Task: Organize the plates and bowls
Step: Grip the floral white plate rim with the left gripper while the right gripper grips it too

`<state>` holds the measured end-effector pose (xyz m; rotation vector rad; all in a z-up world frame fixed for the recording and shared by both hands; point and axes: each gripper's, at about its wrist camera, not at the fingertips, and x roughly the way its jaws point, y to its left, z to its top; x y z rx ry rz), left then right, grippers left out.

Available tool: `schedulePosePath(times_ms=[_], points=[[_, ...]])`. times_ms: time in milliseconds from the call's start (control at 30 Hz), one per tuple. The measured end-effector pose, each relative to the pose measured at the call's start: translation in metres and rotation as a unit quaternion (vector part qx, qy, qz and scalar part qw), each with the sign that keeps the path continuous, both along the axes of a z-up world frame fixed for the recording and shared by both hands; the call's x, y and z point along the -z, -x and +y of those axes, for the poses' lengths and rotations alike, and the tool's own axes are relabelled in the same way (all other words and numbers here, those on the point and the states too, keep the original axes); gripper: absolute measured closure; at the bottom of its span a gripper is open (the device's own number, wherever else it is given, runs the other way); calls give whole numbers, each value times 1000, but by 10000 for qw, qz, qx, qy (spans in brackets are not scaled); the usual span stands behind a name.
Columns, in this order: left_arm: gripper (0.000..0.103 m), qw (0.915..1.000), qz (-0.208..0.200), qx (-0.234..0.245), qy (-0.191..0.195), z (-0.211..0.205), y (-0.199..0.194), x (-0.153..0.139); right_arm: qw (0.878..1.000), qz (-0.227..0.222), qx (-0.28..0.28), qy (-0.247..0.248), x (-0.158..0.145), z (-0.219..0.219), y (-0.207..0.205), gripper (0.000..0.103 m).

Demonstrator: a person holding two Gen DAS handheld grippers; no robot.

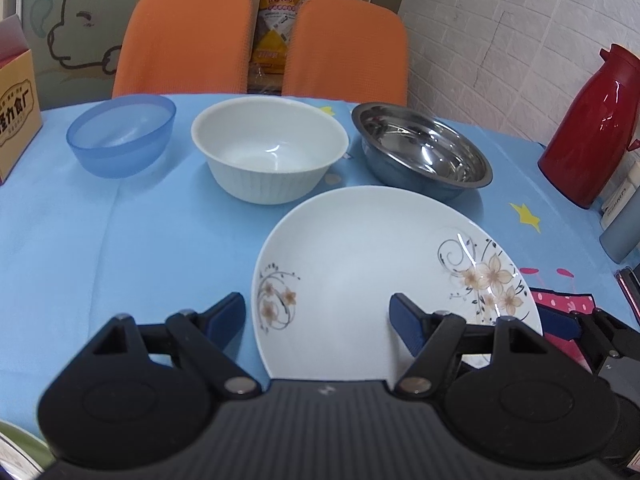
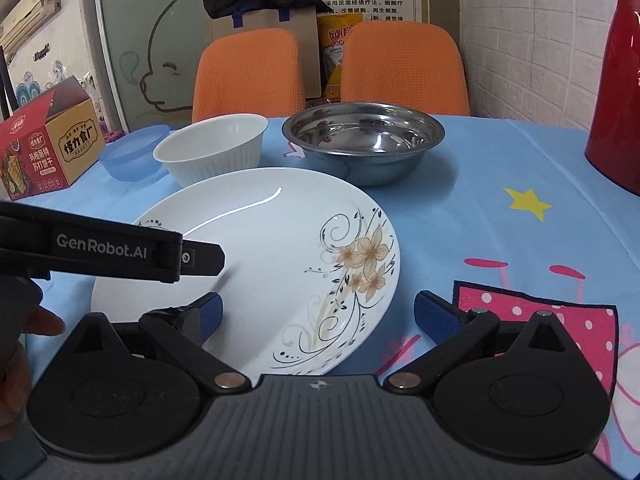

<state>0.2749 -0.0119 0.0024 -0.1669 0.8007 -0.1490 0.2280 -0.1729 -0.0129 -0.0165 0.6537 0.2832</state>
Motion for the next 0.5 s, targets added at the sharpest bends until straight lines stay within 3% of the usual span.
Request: schedulePosePath(times_ms=[300, 500], points=[[31, 9999, -11, 15, -121, -4, 1, 0, 9998, -21, 40, -185, -1, -5, 2, 0], [30, 9998, -17, 34, -199, -6, 1, 1, 10000, 71, -5, 32, -2, 6, 0, 0]])
